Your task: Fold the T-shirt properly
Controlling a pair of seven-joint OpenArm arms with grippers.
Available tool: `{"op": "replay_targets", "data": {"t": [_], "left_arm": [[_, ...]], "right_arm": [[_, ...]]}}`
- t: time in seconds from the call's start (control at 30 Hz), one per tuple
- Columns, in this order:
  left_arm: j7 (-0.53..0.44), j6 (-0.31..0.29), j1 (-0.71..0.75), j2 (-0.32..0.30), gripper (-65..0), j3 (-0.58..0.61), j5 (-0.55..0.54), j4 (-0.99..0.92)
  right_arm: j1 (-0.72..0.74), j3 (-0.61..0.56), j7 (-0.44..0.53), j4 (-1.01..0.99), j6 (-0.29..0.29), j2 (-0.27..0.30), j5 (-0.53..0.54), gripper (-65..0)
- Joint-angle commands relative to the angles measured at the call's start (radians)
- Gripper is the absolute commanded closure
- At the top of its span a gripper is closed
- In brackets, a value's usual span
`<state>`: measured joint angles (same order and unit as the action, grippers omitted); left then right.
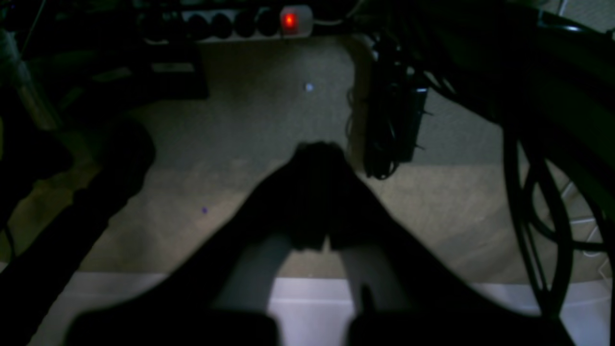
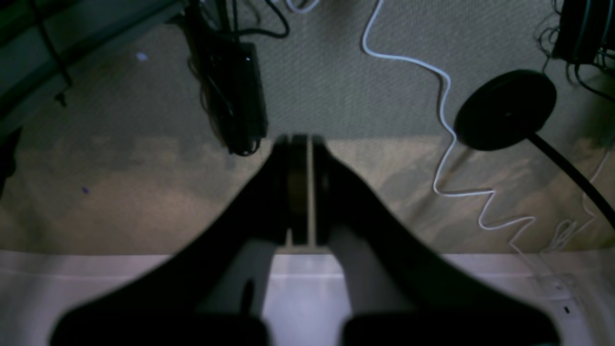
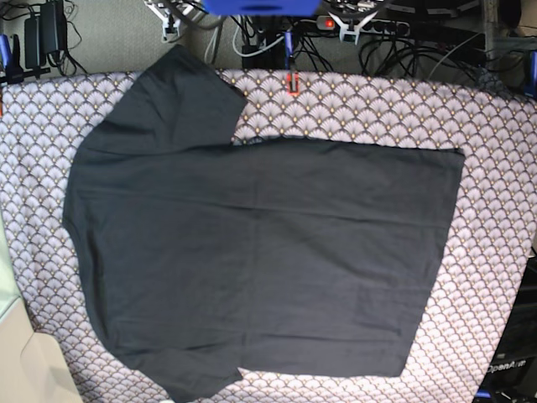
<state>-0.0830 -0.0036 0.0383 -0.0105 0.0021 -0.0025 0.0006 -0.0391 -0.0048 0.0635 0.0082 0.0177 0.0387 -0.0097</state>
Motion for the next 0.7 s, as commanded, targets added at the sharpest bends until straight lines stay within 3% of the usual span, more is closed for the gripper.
{"op": "replay_targets", "data": {"t": [0.0, 0.67], "left_arm": [[-0.002, 0.001, 0.004, 0.002, 0.0, 0.000, -0.003, 0.000], [-0.002, 0.001, 0.004, 0.005, 0.0, -0.001, -0.004, 0.000]], "right_arm": [[-0.002, -0.002, -0.004, 0.000, -0.019, 0.005, 0.009, 0.0], [0.006, -0.002, 0.000, 0.000, -0.019, 0.005, 0.009, 0.0]]}}
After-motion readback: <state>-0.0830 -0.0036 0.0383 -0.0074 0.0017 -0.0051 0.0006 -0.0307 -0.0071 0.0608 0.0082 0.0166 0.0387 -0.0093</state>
